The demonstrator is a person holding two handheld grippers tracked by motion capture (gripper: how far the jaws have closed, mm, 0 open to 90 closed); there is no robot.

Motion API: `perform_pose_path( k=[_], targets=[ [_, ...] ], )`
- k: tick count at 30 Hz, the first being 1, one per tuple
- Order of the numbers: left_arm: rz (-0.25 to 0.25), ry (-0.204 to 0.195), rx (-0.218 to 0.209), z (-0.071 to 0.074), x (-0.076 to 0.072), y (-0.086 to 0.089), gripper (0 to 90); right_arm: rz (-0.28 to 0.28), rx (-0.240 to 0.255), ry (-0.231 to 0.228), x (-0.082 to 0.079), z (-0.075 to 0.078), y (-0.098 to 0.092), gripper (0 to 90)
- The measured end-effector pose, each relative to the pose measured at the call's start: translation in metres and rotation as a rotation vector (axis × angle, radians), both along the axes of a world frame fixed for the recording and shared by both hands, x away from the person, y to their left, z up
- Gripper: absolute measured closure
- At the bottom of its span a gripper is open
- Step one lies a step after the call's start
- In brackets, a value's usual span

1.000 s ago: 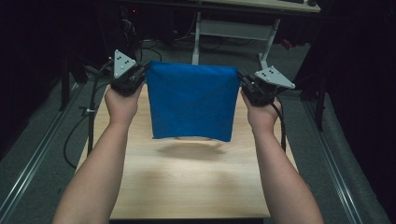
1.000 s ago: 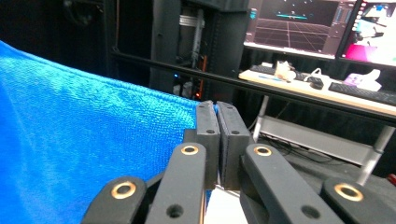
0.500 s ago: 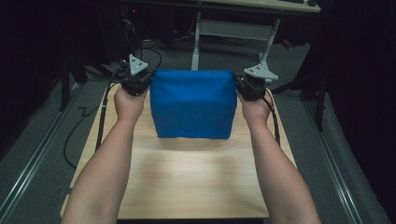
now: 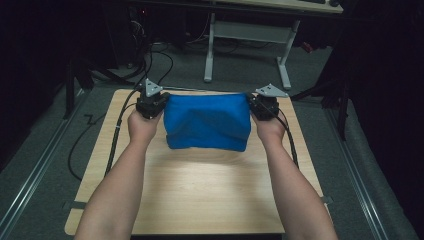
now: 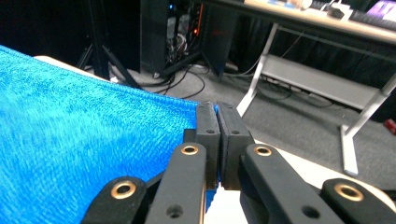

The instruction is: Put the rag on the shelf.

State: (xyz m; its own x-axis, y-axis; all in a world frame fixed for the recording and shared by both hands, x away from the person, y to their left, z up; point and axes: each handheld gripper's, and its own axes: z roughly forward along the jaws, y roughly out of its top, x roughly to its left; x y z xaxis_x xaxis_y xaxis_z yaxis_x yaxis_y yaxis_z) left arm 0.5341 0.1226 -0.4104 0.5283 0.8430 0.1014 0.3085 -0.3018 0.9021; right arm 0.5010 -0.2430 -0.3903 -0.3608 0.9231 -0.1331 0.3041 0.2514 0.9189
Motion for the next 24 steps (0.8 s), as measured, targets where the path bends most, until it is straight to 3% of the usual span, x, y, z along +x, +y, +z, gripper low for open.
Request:
perform_pose_path(
  k=[5, 15, 17, 24],
  targets=[
    [-0.009, 0.038, -0.005, -0.019, -0.002, 0.002, 88.6, 0.006, 0.005, 0.037, 0.0, -0.019, -0.001, 89.2],
    [-0.025, 0.083, -0.014, -0.041, -0.01, 0.004, 88.6, 0.019, 0.035, 0.083, -0.005, -0.046, -0.001, 89.1],
    [-0.032, 0.109, -0.009, -0.046, -0.011, 0.003, 88.5, 0.022, 0.034, 0.087, -0.006, -0.048, -0.001, 89.2],
    [-0.045, 0.125, -0.023, -0.057, -0.015, 0.003, 88.5, 0.026, 0.045, 0.105, -0.009, -0.06, -0.001, 89.1]
  ],
)
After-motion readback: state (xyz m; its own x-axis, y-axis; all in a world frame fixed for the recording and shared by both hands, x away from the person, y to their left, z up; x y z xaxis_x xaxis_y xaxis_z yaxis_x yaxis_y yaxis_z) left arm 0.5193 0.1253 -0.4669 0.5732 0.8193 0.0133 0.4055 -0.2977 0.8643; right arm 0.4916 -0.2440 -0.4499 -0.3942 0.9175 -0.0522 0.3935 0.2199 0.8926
